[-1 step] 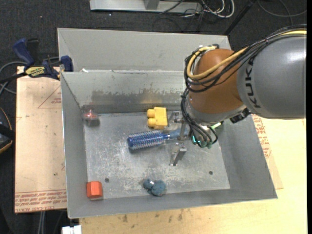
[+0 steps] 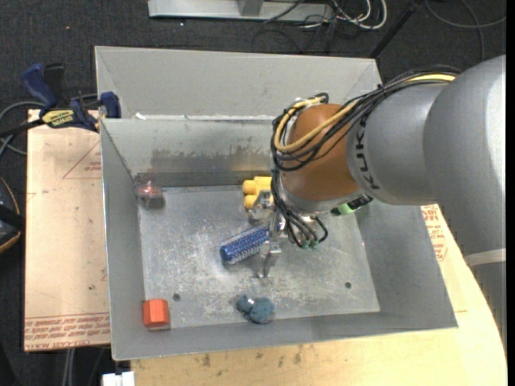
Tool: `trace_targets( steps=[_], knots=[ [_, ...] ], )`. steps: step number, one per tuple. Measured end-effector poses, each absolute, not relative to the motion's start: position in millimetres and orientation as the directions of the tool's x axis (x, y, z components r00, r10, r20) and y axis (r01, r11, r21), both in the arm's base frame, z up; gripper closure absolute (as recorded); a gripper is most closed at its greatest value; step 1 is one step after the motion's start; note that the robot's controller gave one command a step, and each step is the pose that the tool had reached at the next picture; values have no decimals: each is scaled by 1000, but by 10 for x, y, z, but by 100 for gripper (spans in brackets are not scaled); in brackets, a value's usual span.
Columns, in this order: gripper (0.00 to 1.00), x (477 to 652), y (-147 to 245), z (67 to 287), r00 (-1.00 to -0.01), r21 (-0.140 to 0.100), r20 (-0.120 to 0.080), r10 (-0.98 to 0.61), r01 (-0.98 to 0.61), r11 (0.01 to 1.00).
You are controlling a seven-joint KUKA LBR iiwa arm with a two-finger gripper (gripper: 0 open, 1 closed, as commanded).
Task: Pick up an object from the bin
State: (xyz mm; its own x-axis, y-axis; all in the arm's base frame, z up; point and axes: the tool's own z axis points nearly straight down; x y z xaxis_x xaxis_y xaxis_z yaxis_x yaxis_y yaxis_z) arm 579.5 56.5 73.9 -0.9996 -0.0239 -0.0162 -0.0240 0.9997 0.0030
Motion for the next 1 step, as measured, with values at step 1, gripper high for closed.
trace_targets(
  steps=[1],
  knots=[
    [100, 5809, 566, 792, -1000, 4, -21, -22, -22, 1000]
  ],
)
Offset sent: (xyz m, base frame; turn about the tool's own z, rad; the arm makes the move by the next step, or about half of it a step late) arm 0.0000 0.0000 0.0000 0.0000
